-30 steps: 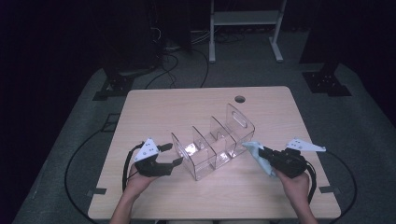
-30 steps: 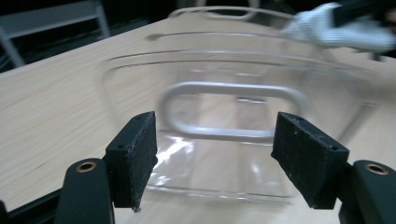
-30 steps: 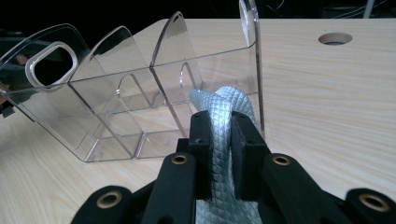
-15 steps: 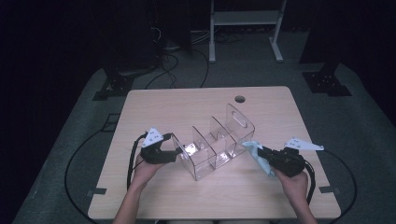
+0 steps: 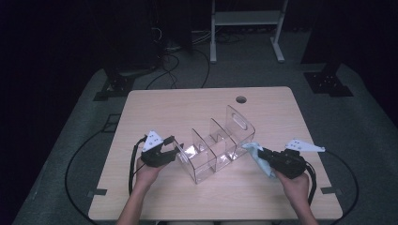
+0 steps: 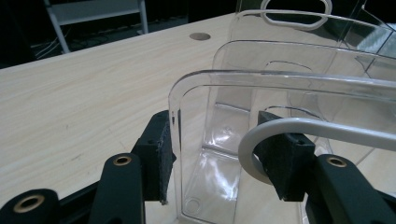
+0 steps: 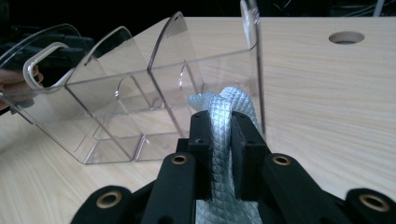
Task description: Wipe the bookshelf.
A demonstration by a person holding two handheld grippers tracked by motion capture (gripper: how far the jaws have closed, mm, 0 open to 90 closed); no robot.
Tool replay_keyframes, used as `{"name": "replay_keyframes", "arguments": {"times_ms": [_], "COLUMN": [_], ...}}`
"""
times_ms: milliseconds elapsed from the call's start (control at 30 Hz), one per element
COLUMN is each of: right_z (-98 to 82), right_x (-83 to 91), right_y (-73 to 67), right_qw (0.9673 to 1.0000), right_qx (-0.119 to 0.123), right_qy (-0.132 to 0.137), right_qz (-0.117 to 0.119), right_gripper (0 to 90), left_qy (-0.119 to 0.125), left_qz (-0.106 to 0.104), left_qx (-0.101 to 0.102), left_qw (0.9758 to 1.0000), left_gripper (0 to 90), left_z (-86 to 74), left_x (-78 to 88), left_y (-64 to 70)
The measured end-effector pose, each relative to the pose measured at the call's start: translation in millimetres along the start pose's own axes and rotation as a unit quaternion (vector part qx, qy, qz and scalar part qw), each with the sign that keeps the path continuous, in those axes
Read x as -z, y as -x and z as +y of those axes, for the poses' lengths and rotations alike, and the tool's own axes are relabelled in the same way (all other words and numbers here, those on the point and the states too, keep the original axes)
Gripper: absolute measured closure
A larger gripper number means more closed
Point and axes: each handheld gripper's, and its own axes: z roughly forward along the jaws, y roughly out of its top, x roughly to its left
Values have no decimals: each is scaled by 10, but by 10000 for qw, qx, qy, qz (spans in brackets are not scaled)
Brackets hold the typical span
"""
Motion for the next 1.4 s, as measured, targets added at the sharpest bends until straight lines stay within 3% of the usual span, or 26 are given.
{"name": "replay_keyframes", "arguments": {"times_ms": [267, 567, 800, 1067, 1200, 1367, 1400], "right_z": [32, -41, -57, -52, -31, -44, -58], "right_x": [38, -166, -253, -332, -396, -410, -411], "right_y": [-65, -61, -14, 117, 164, 88, 18], "right_qw": [9999, 9999, 9997, 9995, 9989, 9992, 9988], "right_qx": [89, 144, 122, -159, -253, -226, -124], "right_qy": [114, 74, 180, 198, 222, 166, 79], "right_qz": [93, -42, -145, 189, 333, 280, 463], "right_gripper": [796, 779, 683, 661, 735, 777, 784], "left_qy": [48, 77, 62, 56, 66, 79, 88], "left_qz": [-156, -164, -132, -125, -85, -56, -51], "left_qx": [-34, -53, -62, -52, -23, -16, -13], "left_qw": [9999, 9998, 9999, 9999, 9999, 10000, 9999], "left_gripper": [474, 475, 475, 475, 474, 474, 474], "left_z": [-100, -109, -103, -95, -89, -93, -97], "left_x": [199, 208, 207, 195, 181, 183, 185], "left_y": [9, 26, 35, 37, 43, 58, 58]}}
